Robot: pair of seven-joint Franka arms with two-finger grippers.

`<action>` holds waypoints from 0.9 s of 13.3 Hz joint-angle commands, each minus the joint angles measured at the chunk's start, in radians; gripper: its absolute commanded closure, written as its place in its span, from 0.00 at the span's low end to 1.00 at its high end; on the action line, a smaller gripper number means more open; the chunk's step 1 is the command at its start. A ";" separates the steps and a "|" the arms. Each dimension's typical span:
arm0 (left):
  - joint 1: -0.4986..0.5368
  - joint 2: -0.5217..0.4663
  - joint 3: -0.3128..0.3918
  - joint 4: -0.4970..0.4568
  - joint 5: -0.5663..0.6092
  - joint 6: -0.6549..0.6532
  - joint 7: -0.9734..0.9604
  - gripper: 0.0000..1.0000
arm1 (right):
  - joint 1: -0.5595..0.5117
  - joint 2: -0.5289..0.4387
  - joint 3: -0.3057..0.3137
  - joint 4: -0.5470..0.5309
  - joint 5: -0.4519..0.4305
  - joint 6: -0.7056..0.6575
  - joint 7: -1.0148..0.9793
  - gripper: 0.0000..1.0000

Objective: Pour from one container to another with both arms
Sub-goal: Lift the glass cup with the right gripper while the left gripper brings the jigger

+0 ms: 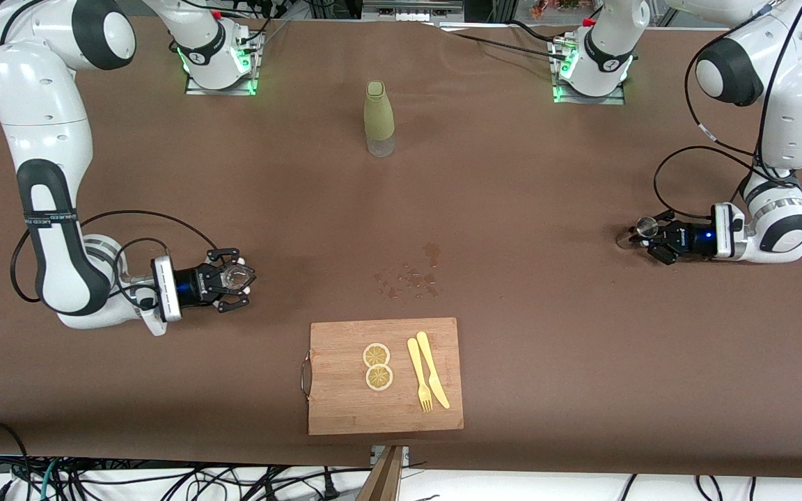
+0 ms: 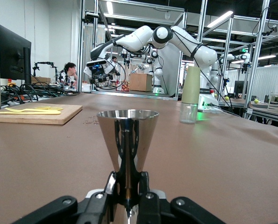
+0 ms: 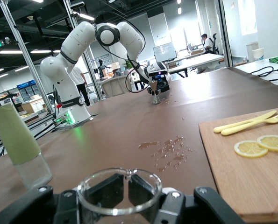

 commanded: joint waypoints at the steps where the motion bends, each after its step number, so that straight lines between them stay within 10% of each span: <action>1: -0.008 -0.009 0.003 -0.005 -0.015 -0.006 0.090 1.00 | 0.058 -0.071 0.006 0.029 -0.006 0.074 0.128 0.92; 9: -0.155 -0.075 -0.006 -0.001 -0.139 0.000 -0.123 1.00 | 0.247 -0.125 0.008 0.159 -0.098 0.301 0.484 0.94; 12: -0.191 -0.087 -0.107 -0.001 -0.207 0.080 -0.172 1.00 | 0.322 -0.126 0.008 0.174 -0.107 0.396 0.542 0.94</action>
